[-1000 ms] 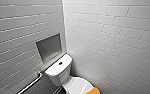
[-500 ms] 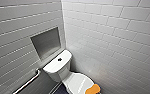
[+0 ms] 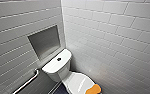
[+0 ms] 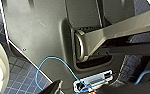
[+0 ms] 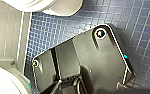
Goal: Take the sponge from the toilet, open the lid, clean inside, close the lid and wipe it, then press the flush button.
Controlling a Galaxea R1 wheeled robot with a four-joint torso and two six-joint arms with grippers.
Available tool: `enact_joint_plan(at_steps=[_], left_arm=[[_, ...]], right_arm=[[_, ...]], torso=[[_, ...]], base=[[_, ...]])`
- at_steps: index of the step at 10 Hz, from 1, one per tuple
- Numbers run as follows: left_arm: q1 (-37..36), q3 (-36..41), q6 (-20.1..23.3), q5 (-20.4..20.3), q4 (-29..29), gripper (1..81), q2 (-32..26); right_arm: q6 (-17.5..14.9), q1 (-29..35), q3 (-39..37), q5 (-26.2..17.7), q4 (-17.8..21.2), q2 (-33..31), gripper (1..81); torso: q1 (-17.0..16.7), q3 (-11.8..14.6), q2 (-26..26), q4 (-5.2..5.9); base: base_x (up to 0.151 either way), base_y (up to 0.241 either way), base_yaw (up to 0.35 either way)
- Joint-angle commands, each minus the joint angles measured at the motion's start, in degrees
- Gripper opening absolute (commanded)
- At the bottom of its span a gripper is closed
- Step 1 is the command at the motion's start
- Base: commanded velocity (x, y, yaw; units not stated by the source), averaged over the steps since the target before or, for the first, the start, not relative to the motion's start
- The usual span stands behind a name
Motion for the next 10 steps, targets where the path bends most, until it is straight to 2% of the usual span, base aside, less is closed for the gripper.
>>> enact_joint_plan(at_steps=[1,3,4,5,6,8,9,10], left_arm=[[-0.4,0.3,0.3,4.4,-0.3,81.1,-0.2],[-0.4,0.3,0.3,4.4,-0.3,81.1,0.2],[-0.4,0.3,0.3,4.4,-0.3,81.1,0.4],[-0.4,0.3,0.3,4.4,-0.2,81.1,0.6],[-0.4,0.3,0.3,4.4,-0.2,81.1,0.7],[-0.4,0.2,0.3,4.4,-0.2,81.1,0.7],[-0.2,0.0,0.3,4.4,-0.1,81.1,0.7],[-0.1,-0.4,0.3,4.4,-0.1,81.1,0.7]], right_arm=[[2.7,6.7,1.2,-3.5,0.8,-3.4,81.1],[3.8,10.1,0.8,-4.0,0.9,-3.7,81.1],[4.1,11.2,0.4,-4.1,0.9,-3.8,81.1],[5.2,12.0,0.0,-4.1,0.8,-3.9,81.1],[5.8,12.7,-0.2,-4.1,0.9,-4.0,81.1],[6.9,13.6,0.1,-3.7,0.8,-4.7,81.1],[7.2,14.2,0.4,-3.6,0.9,-5.4,81.1],[8.0,14.9,0.9,-3.7,0.8,-6.1,81.1]], torso=[[3.5,0.0,-5.5,0.0],[6.2,0.0,-9.8,0.0],[7.6,-1.7,-12.0,0.0],[8.9,-5.5,-14.0,0.0],[9.8,-6.0,-15.6,0.0],[12.0,-9.1,-19.2,0.0],[20.4,-21.4,-32.3,0.0],[14.6,-12.9,-23.3,0.0]], base=[[0.0,0.0,0.0],[0.0,0.0,0.0],[0.0,0.0,0.0],[0.0,0.0,0.0],[0.0,0.0,0.0],[0.0,0.0,0.0],[0.0,0.0,0.0],[0.0,0.0,0.0]])
